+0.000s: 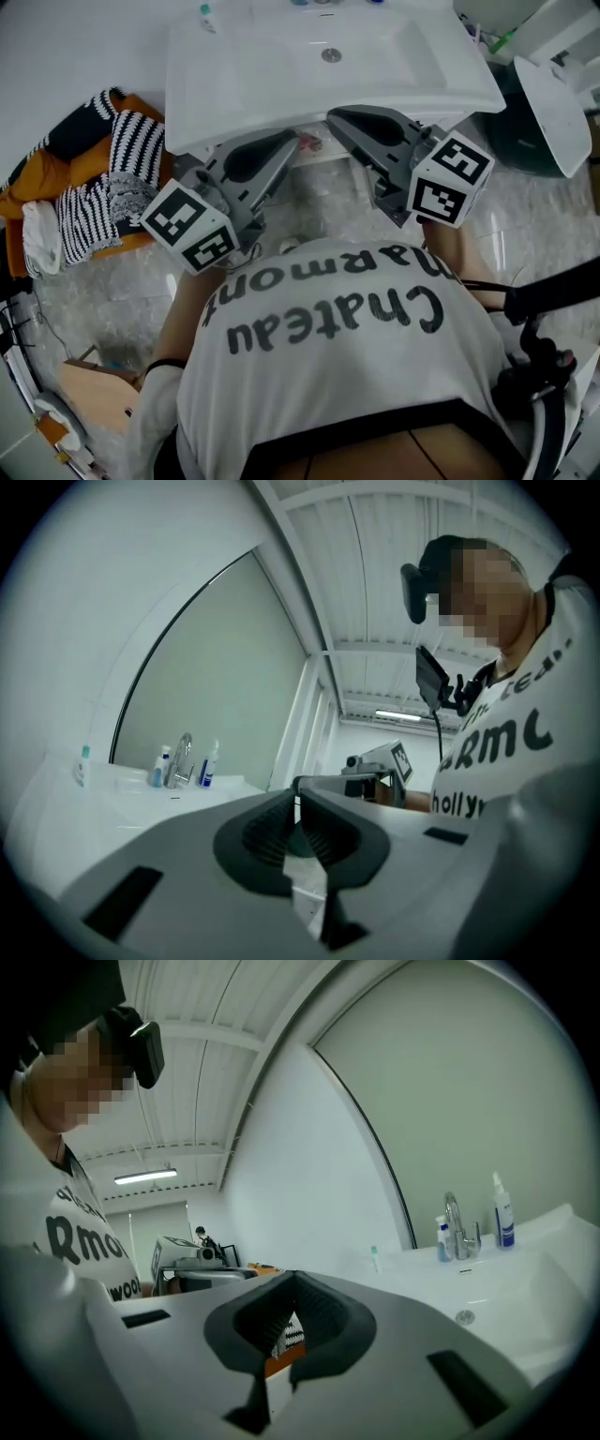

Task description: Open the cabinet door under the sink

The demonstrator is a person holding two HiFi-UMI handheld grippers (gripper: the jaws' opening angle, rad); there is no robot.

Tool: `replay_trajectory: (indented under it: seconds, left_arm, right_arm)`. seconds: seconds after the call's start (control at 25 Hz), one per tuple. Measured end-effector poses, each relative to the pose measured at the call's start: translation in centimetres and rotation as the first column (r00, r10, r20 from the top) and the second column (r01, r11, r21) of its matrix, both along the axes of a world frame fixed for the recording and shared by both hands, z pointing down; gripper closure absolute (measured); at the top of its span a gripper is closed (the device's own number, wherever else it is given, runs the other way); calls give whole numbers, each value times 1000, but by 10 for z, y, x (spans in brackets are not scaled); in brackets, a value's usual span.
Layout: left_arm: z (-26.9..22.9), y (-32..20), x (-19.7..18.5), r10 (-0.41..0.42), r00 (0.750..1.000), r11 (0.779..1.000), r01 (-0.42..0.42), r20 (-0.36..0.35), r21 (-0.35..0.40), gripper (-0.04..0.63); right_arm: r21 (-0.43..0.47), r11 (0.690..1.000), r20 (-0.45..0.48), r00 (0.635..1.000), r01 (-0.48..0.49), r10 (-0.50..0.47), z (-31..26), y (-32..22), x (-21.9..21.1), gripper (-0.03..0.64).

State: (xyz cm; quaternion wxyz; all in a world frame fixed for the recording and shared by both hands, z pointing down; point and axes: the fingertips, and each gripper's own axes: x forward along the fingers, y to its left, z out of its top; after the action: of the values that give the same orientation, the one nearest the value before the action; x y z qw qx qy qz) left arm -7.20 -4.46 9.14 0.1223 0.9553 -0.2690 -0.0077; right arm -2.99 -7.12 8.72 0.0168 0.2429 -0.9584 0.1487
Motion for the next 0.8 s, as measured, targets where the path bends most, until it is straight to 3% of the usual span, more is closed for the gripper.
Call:
replay_trajectory:
  seconds: [0.2,0.32,0.8]
  left_arm:
    - [-10,1,1,9,1000,999,-9,3,34,575]
    - [-7,0,-1,4,1000,1000,-4,5,22,575]
    - [1,-5,-11,-19,1000,1000,19,6,-5,575]
  right_arm:
    - [72,997,-31,999,-19,21,-8,-1,2,606]
    - [66,997,0,1000,-29,29,-13,-4,6,607]
    - [140,989,-81,995,-46,58,-16,-9,11,606]
